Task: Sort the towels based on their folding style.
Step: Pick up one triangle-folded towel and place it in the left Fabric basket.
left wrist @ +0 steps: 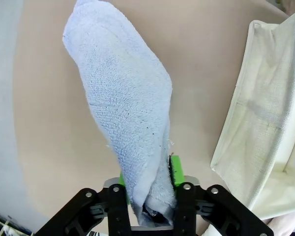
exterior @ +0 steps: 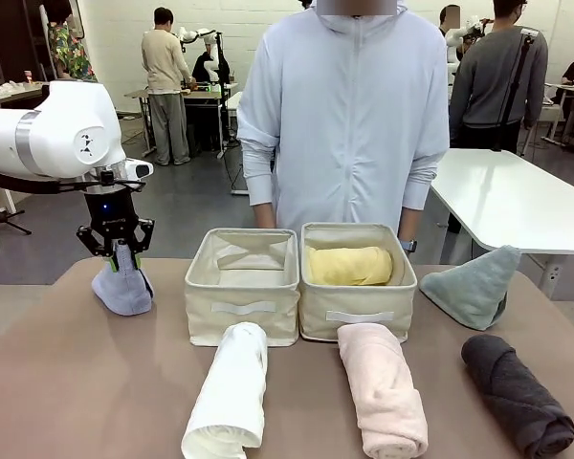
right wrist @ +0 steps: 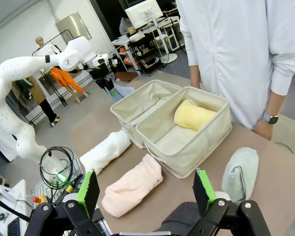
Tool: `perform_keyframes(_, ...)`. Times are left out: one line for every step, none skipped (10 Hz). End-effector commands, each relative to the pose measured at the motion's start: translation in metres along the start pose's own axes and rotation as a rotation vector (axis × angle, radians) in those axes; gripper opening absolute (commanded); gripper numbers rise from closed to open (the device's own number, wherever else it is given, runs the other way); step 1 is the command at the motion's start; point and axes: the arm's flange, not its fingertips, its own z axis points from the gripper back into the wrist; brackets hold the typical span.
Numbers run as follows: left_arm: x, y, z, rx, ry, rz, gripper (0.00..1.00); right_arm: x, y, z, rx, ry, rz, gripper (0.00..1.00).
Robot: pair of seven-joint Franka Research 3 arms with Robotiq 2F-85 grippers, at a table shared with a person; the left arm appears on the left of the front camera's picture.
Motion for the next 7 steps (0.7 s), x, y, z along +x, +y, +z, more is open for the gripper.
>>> perform_keyframes(-0.007, 0.002, 0.001, 0.039, 0.002, 0.0, 0.0, 0.002, -0.002, -0.001, 0.013, -0.033, 0.018, 1.0)
perform_keyframes(-0.009, 0.003, 0.002, 0.047, 0.002, -0.004, 0.0, 0.002, -0.002, -0.001, 0.013, -0.033, 0.018, 1.0)
perform_keyframes(-0.011, 0.005, 0.004, 0.057, -0.008, -0.008, 0.0, 0.002, -0.002, -0.001, 0.013, -0.033, 0.018, 1.0)
perform_keyframes(-0.012, 0.007, 0.005, 0.058, -0.007, -0.014, 0.0, 0.002, -0.002, -0.001, 0.013, -0.033, 0.018, 1.0)
perform_keyframes(-0.013, 0.007, 0.006, 0.066, -0.005, -0.018, 0.0, 0.002, -0.002, -0.001, 0.013, -0.033, 0.018, 1.0)
perform_keyframes(-0.014, 0.01, 0.008, 0.068, -0.011, -0.021, 0.0, 0.002, -0.002, -0.001, 0.013, -0.033, 0.018, 1.0)
perform_keyframes(-0.016, 0.012, 0.012, 0.071, -0.018, -0.023, 0.0, 0.002, -0.002, -0.001, 0.013, -0.033, 0.018, 1.0)
